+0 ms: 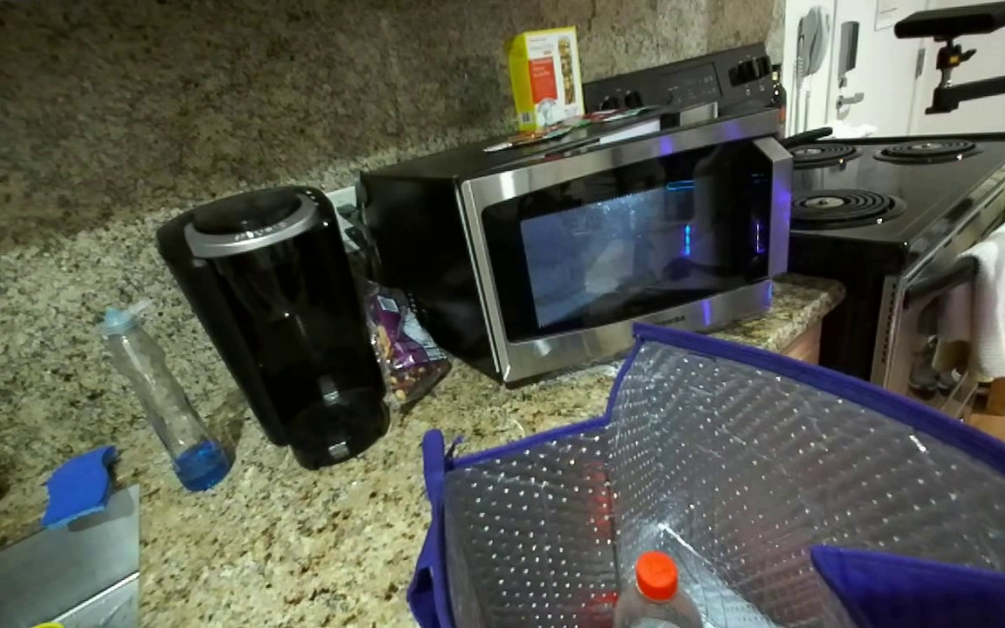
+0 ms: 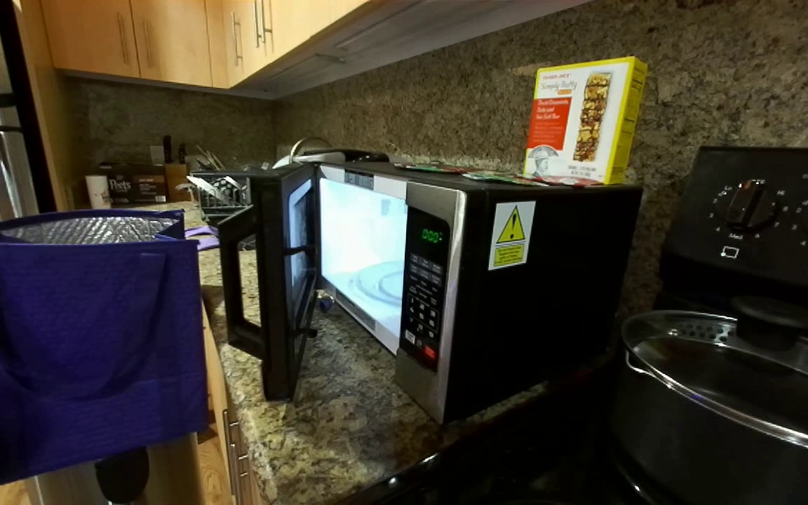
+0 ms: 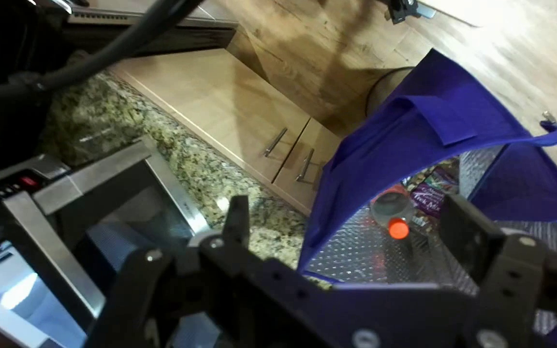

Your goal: Put the bottle of Coca-Cola inside the blue bag

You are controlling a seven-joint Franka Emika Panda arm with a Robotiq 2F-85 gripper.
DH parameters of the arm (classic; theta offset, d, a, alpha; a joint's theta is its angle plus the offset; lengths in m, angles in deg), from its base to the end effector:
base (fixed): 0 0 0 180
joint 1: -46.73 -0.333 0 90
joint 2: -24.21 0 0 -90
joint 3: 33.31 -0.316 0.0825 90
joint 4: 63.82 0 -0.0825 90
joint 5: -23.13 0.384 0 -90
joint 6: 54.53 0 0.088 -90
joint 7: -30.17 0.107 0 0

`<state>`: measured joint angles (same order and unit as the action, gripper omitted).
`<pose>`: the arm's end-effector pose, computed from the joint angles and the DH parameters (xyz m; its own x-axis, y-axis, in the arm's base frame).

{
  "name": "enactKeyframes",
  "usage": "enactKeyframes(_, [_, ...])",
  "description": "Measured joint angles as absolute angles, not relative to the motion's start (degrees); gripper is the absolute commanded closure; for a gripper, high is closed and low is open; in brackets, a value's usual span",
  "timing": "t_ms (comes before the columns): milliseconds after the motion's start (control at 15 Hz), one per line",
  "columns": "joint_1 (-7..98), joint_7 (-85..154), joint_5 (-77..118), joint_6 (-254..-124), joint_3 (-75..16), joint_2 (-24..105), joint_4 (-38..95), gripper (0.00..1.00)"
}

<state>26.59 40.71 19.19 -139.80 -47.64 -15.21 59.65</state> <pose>0.2621 0.2070 0.6388 0.9340 0.3540 0.0478 0.3359 -0.9160 0.2193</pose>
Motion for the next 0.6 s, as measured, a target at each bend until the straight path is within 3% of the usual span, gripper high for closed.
enactKeyframes(600, [39.7, 41.1, 19.2, -142.2, -39.6, -24.5, 61.8, 0.0])
